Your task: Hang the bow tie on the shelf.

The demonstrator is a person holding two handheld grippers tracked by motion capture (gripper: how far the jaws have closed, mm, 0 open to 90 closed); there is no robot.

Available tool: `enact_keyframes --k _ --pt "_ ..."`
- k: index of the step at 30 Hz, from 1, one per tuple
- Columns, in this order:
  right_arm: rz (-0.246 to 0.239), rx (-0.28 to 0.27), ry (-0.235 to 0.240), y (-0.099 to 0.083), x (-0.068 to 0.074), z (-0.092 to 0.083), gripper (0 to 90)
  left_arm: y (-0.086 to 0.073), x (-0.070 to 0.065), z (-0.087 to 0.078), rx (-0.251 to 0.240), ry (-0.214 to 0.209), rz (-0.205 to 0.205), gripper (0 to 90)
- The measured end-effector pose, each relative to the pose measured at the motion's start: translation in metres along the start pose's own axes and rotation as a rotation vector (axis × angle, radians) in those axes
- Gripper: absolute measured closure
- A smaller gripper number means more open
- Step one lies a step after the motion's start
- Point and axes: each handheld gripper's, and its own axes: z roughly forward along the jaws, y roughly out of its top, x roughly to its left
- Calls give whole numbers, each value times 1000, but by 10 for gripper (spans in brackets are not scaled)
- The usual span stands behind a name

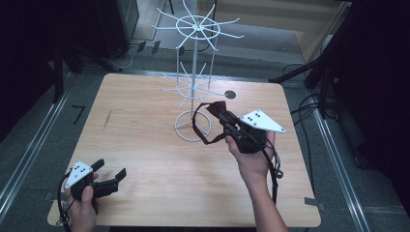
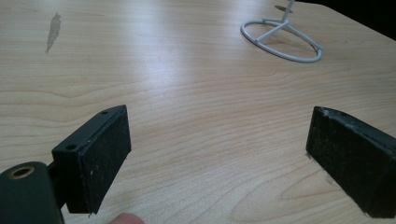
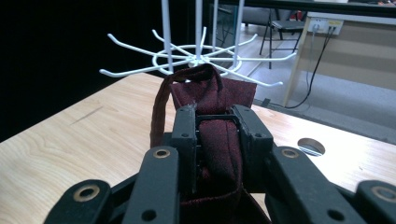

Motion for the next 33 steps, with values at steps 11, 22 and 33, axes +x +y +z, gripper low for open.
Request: enact_keyframes --k 11,22,33 --pt "25 77 -28 -15 -9 20 728 0 0 0 0 1 2 71" --pt "69 139 -45 -37 -9 44 728 0 0 0 -1 1 6 71" --pt "100 187 -30 -50 0 70 723 0 0 0 0 0 8 71"
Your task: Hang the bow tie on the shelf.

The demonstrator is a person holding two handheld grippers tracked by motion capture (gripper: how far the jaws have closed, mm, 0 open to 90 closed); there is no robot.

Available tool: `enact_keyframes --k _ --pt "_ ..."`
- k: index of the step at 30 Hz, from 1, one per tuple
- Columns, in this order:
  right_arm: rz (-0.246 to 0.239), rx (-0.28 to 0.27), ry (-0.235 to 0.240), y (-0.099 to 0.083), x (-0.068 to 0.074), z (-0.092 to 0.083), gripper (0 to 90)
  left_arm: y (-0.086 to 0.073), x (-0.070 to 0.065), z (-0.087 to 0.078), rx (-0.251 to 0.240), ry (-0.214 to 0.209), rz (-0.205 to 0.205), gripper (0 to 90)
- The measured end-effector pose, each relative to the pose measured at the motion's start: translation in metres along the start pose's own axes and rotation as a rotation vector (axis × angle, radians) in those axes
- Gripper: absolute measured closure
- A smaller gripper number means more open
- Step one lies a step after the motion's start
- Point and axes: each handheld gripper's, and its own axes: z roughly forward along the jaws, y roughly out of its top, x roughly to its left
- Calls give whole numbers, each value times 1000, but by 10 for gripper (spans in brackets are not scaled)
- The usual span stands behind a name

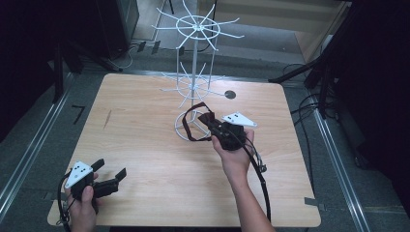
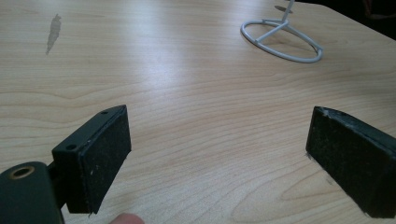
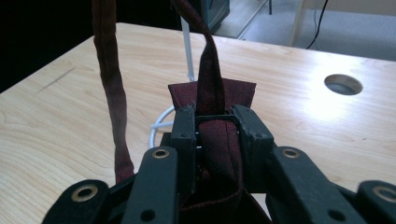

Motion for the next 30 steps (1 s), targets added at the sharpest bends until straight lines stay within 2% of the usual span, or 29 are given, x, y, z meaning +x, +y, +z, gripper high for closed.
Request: enact_keyframes --k 4,9,17,20,23,25,28,30 --pt "11 20 0 -3 0 9 724 0 0 0 0 1 -1 71" --pt "48 41 0 -7 -2 20 724 0 0 0 2 1 2 71" --pt "55 78 6 -15 -4 32 717 0 -1 1 3 4 6 71" --pt "70 86 8 -16 -7 35 715 0 -1 1 2 4 6 71" --pt "126 101 -3 -15 -22 39 725 0 -1 1 3 6 7 71" --pt "141 115 -8 -16 -27 41 716 0 -1 1 3 7 7 71" --pt "132 133 5 -18 -29 43 685 1 -1 1 2 7 6 71" --pt "113 127 19 -21 -30 43 618 0 -1 1 1 6 8 71"
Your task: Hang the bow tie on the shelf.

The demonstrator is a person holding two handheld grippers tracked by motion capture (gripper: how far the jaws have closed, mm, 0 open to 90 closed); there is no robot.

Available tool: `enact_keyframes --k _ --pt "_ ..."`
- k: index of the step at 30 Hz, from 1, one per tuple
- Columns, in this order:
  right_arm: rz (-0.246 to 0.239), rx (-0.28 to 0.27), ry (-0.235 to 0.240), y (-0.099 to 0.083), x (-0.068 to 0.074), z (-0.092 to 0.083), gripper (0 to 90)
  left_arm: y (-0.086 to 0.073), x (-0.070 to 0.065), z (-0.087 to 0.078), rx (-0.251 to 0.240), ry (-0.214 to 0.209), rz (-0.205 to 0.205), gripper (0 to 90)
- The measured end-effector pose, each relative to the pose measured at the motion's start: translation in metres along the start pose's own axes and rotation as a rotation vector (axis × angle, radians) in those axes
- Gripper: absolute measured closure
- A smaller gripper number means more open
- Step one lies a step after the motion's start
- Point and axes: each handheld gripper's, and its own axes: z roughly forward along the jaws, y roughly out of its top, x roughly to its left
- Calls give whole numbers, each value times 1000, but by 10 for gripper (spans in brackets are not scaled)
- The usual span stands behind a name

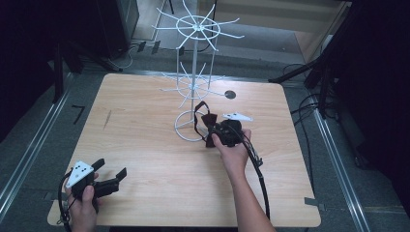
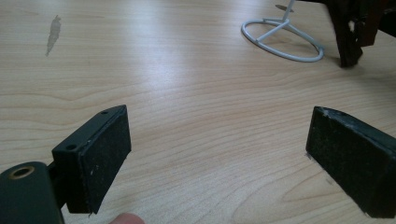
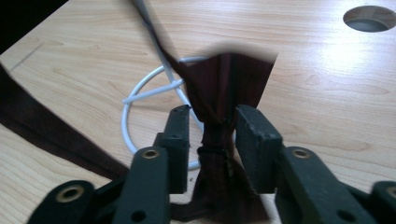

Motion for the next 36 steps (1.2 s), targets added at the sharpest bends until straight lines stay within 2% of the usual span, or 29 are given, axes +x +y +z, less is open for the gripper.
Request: enact_keyframes --k 5,10,24,36 --pt "30 -36 10 -6 -7 -6 439 0 0 0 -3 1 -2 71" --pt "27 -52 -1 -10 -13 -19 354 0 0 0 1 2 2 71" --pt "29 -133 2 -17 -30 -66 290 0 -1 0 2 10 16 72" --pt "-4 -126 -16 -29 -39 -88 231 0 -2 0 0 15 17 72"
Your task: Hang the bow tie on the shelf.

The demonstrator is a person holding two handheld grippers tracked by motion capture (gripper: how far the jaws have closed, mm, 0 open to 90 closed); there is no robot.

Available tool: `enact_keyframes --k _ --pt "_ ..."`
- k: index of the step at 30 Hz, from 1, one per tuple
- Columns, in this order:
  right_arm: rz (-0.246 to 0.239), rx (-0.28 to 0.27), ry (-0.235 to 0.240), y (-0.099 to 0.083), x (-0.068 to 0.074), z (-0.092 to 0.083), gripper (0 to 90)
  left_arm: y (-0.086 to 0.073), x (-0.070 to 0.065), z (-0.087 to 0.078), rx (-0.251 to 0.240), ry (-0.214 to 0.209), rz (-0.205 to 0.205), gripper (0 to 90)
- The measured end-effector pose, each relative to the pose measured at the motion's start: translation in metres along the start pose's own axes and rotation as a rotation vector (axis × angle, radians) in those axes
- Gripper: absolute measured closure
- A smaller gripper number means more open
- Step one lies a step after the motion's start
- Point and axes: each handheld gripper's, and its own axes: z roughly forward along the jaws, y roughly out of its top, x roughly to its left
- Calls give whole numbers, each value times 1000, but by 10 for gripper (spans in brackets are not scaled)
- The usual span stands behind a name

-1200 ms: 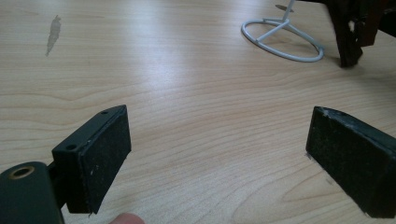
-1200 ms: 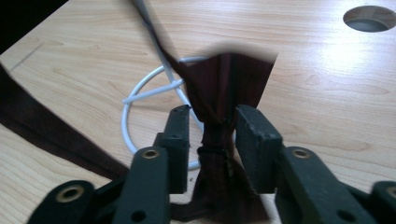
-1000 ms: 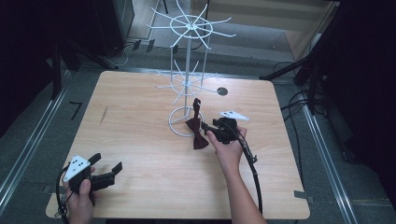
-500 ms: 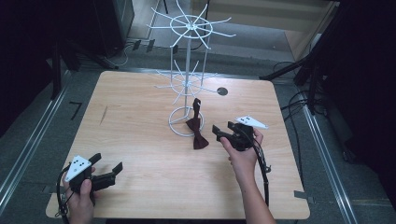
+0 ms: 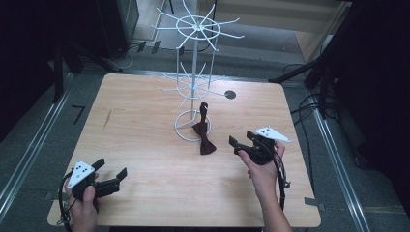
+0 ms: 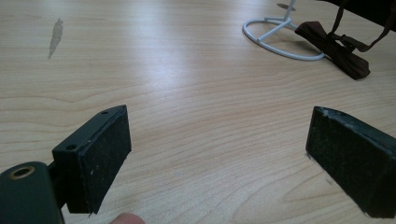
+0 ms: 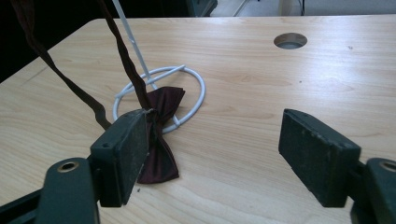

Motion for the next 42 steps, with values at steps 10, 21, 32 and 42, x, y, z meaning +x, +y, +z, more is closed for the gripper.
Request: enact_keyframes --k 10,21,32,42 --pt "-1 12 -26 -16 -12 -15 198 0 -1 0 -4 5 4 71" --pt "35 9 -49 -33 -29 -32 192 0 -1 -1 -5 6 9 72" --pt "39 10 -80 -48 -46 -45 186 0 -2 -1 -2 7 13 73" --pt "50 9 -106 -60 -59 -58 186 -1 -1 -1 -6 2 4 73"
